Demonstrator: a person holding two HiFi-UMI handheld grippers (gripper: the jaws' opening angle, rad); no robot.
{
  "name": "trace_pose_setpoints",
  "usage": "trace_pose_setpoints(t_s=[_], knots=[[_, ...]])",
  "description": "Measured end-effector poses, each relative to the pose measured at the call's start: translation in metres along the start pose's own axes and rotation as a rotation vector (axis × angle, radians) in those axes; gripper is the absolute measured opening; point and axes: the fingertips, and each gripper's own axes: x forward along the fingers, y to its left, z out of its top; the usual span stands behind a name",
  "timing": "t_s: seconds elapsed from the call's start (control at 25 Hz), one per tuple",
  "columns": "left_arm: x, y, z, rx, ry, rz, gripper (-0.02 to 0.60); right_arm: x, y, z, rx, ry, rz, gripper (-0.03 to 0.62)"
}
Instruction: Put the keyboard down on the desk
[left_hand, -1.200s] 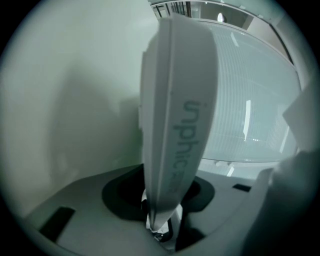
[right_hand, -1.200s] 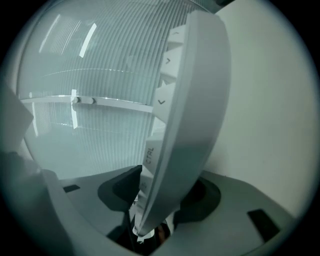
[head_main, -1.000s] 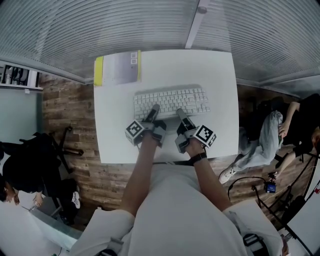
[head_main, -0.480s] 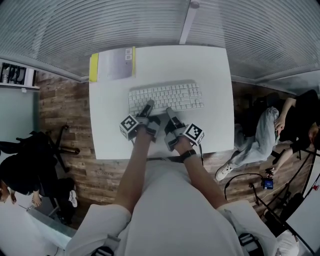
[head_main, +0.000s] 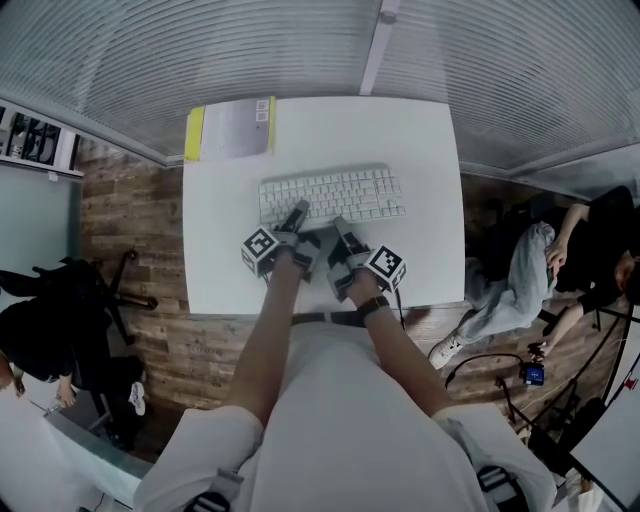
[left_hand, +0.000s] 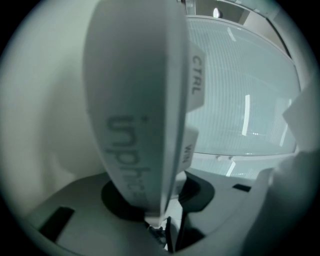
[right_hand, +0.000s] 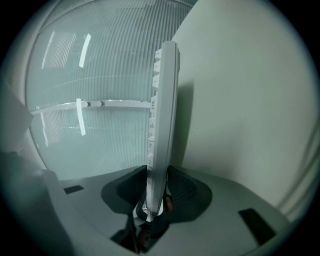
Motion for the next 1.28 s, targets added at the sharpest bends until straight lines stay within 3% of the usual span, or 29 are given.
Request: trace_pose_setpoints(t_s=[0.24, 0.32, 0.88, 1.28], knots=[[0.0, 0.001, 0.001, 0.022, 0.009, -0.026, 0.142, 0.002, -0.005, -0.001, 0.027, -0.003, -0.033, 0.121], [-0.003, -0.002, -0.001, 0.04, 0.017, -0.036, 0.179, 0.002, -0.005, 0.0, 0.027, 0.0, -0.039, 0.12], [-0.069, 0.019, -0.038, 0.081, 0.062, 0.008, 0.181, 0.005, -0.026, -0.001, 0.017, 0.028, -0.102, 0.12], [-0.078, 0.021, -0.031, 0.099, 0.028, 0.028, 0.181, 0.006, -0.042, -0.002, -0.026, 0.07, -0.235, 0.118]])
